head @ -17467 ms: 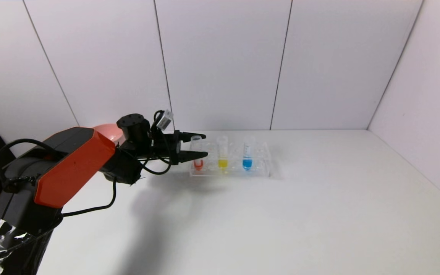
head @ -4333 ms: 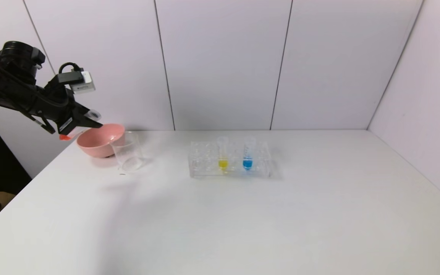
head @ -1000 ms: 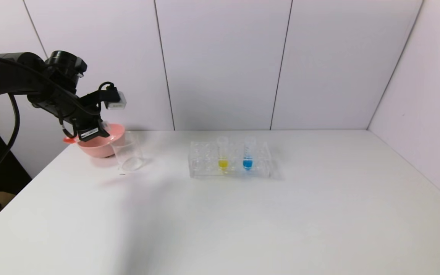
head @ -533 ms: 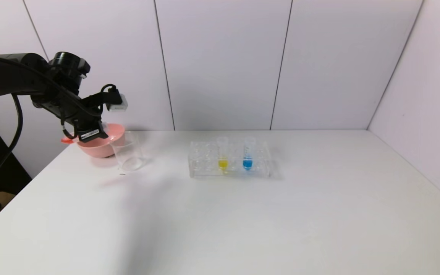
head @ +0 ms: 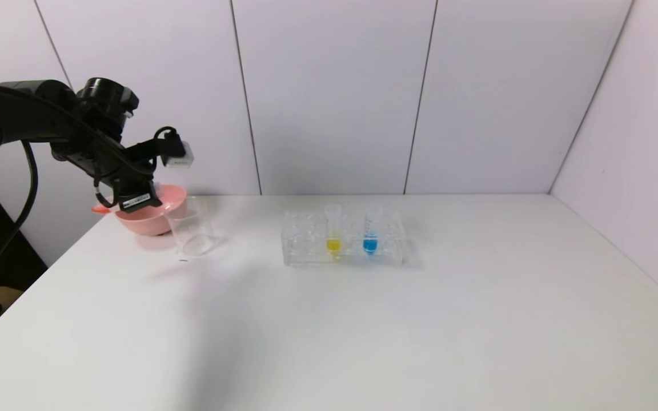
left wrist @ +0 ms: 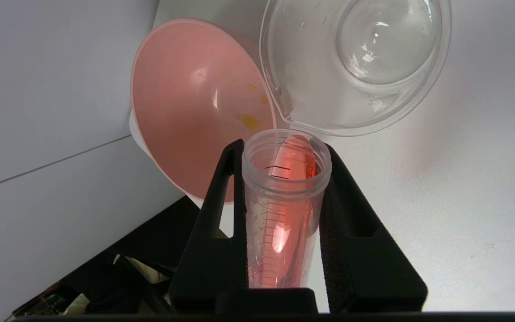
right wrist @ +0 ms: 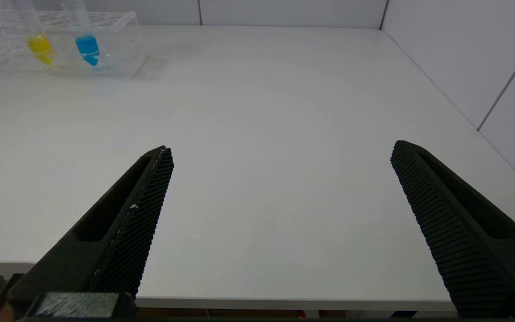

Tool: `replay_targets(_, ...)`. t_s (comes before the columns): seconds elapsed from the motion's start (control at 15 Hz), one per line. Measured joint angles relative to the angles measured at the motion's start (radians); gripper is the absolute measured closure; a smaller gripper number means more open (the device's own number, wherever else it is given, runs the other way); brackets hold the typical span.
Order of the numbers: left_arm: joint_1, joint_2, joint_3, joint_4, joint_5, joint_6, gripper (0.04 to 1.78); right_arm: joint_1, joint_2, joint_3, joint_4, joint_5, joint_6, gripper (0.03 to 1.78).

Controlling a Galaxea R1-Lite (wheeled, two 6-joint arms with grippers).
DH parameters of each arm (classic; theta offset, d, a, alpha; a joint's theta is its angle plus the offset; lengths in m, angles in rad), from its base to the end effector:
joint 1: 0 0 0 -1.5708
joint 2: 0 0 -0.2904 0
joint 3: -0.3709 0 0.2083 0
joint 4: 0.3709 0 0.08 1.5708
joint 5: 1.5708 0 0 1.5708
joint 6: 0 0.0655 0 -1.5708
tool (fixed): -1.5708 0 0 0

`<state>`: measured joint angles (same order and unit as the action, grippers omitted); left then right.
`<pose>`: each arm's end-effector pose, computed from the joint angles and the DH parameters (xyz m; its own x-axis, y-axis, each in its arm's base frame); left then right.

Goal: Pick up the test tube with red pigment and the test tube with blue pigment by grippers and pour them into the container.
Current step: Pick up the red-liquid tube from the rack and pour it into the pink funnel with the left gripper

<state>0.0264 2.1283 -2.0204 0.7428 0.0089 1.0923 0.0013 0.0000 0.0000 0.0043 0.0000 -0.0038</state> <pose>0.4506 0.0125 0.1912 0.6590 0.0263 -0.7517 0.6522 0.4778 0.5885 0.0492 0.0001 0.0749 1.0000 0.0013 -0.0043 -0.0013 1.0000 -0.0038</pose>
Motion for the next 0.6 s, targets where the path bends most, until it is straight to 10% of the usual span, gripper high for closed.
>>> replay_targets(0.6, -0.023, 0.011, 0.000, -0.007, 0.078, 0.007, 1.35, 0.000, 0.000, 0.000, 0.000, 0.000, 0.000, 0.04)
